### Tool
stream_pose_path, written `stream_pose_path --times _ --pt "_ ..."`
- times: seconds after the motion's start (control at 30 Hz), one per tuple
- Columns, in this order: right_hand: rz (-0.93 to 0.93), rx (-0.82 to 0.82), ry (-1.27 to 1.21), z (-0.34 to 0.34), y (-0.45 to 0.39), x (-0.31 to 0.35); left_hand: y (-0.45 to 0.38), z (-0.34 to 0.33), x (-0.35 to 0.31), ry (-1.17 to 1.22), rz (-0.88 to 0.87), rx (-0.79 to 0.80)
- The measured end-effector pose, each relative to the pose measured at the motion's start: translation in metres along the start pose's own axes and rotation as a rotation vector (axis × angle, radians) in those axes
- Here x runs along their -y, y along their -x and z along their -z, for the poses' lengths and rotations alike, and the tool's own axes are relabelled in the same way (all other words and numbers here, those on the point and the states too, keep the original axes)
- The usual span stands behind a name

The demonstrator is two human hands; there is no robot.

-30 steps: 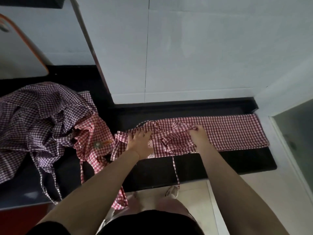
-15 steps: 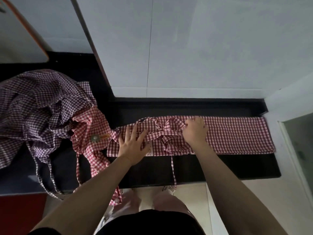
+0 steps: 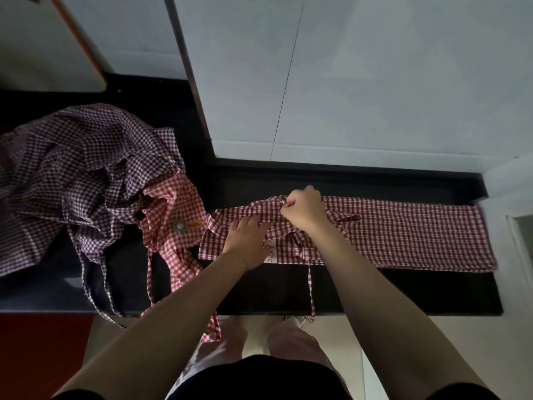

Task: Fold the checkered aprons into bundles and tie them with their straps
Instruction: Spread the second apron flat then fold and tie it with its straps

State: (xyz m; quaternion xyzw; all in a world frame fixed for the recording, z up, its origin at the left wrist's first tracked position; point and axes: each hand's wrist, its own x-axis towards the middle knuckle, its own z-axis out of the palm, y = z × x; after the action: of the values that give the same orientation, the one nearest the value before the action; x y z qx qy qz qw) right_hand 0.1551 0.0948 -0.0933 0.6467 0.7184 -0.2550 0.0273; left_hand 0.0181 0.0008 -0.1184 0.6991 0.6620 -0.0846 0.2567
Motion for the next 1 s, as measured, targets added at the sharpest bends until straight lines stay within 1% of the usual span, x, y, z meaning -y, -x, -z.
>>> stream_pose_path --times 0.1,0.13,0.17,0.23,0.3,0.37,0.43,0.47,0.5,0.53,0.57,0.63,0.7,0.73,0.77,0.83,0.87,0.9,0.97,1.0 --pt "-0.023 -0.129 -0.202 0.036 0.013 0.000 -0.002 0.002 -0.005 -0.030 0.009 0.010" --pt "-0.029 -0.148 -0.258 0.048 0.019 0.000 -0.002 0.004 -0.007 -0.054 0.006 0.019" --pt "-0.029 -0.135 -0.307 0.057 0.024 0.001 -0.002 0.004 -0.007 -0.072 0.006 0.029" --pt "-0.034 -0.061 -0.373 0.069 0.033 0.000 -0.003 0.007 -0.010 -0.092 0.000 0.053" --pt "-0.048 0.016 -0.308 0.068 0.035 -0.002 -0.003 0.011 -0.010 -0.080 0.002 0.088" --pt "-0.050 0.051 -0.131 0.058 0.034 -0.007 -0.001 0.015 -0.009 -0.067 -0.004 0.100" --pt "-0.064 0.026 -0.043 0.043 0.032 -0.011 0.004 0.016 -0.006 -0.078 0.007 0.076" --pt "-0.071 -0.012 -0.059 0.039 0.032 -0.011 0.006 0.017 -0.004 -0.076 0.024 0.074" --pt "-0.097 -0.054 -0.127 0.036 0.034 -0.011 0.007 0.017 -0.001 -0.066 0.043 0.089" --pt "-0.138 -0.104 -0.258 0.036 0.035 -0.009 0.008 0.017 0.002 -0.057 0.056 0.111" --pt "-0.193 -0.158 -0.438 0.038 0.035 -0.009 0.009 0.016 0.005 -0.046 0.060 0.130" --pt "-0.339 -0.251 -0.884 0.045 0.035 -0.008 0.008 0.017 0.008 -0.017 0.060 0.146" --pt "-0.459 -0.247 -1.362 0.056 0.035 -0.010 0.007 0.018 0.010 0.001 0.060 0.159" --pt "-0.475 -0.203 -1.536 0.061 0.036 -0.013 0.007 0.019 0.009 -0.004 0.059 0.162" --pt "-0.463 -0.137 -1.625 0.064 0.036 -0.017 0.006 0.019 0.008 -0.014 0.058 0.163" --pt "-0.394 -0.007 -1.554 0.072 0.039 -0.021 0.007 0.019 0.006 -0.037 0.053 0.172" --pt "-0.345 0.022 -1.495 0.078 0.041 -0.021 0.006 0.019 0.005 -0.051 0.051 0.184" --pt "-0.300 0.026 -1.473 0.083 0.042 -0.021 0.005 0.019 0.004 -0.062 0.054 0.198" --pt "-0.265 -0.031 -1.471 0.096 0.043 -0.021 0.003 0.021 -0.001 -0.093 0.063 0.224" --pt "-0.260 -0.069 -1.412 0.101 0.043 -0.021 0.003 0.023 -0.004 -0.110 0.068 0.216"
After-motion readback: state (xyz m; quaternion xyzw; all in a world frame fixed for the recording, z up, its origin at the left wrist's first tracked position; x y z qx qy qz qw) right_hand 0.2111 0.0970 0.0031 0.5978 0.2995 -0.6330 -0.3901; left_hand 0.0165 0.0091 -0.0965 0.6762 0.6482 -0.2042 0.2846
